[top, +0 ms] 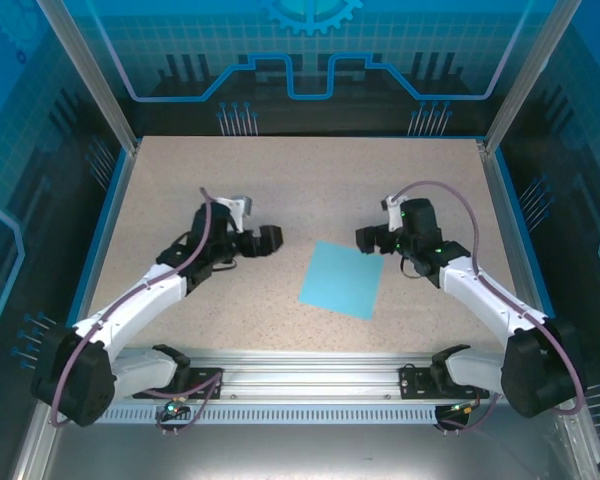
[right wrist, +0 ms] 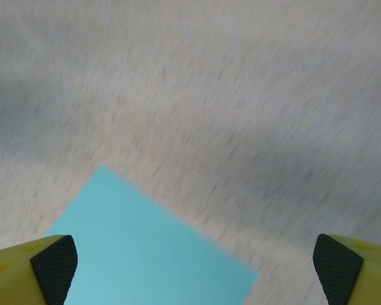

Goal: Fold a paper plane with a square sheet of paper (fold left side to right side)
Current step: Pick up the square sheet of paper from the center of the table.

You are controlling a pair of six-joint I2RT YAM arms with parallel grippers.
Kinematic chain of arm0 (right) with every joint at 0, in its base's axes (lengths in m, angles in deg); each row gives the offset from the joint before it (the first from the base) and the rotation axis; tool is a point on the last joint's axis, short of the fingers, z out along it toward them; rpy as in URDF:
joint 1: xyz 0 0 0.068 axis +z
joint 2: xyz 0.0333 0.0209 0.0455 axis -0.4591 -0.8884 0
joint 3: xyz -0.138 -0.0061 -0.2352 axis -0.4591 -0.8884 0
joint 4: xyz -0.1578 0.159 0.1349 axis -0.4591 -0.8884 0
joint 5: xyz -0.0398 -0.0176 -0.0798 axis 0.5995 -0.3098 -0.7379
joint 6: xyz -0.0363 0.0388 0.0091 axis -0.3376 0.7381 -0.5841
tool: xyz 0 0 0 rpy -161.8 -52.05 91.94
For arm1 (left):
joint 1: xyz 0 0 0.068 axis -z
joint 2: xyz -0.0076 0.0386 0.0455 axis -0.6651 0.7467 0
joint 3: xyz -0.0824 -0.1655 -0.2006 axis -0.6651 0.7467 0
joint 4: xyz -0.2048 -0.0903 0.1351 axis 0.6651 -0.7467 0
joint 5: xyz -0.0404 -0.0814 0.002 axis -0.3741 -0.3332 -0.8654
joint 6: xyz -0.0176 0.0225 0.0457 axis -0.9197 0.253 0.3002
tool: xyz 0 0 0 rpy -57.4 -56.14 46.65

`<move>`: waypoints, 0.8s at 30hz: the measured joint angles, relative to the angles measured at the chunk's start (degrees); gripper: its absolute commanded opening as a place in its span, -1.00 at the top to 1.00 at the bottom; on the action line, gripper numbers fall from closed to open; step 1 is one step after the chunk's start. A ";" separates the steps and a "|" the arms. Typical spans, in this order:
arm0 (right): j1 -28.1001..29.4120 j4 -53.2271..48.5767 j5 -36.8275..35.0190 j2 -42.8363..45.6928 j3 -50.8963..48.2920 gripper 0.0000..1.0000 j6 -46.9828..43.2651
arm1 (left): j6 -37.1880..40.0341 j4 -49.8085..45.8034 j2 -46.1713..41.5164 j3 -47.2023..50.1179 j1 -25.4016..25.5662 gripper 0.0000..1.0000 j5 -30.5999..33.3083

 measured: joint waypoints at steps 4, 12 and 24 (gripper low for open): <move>2.45 -8.61 -0.04 -0.22 -0.52 -0.99 5.03 | -5.44 -0.33 5.75 0.02 8.17 -0.97 -4.42; 2.51 -14.91 -0.59 -8.55 -0.37 -0.99 8.74 | -10.47 0.17 21.44 -3.93 15.85 -0.91 -9.14; 2.51 -15.82 -2.01 -20.98 8.87 -0.99 8.48 | -12.85 2.01 29.66 -8.59 16.83 -0.91 -10.62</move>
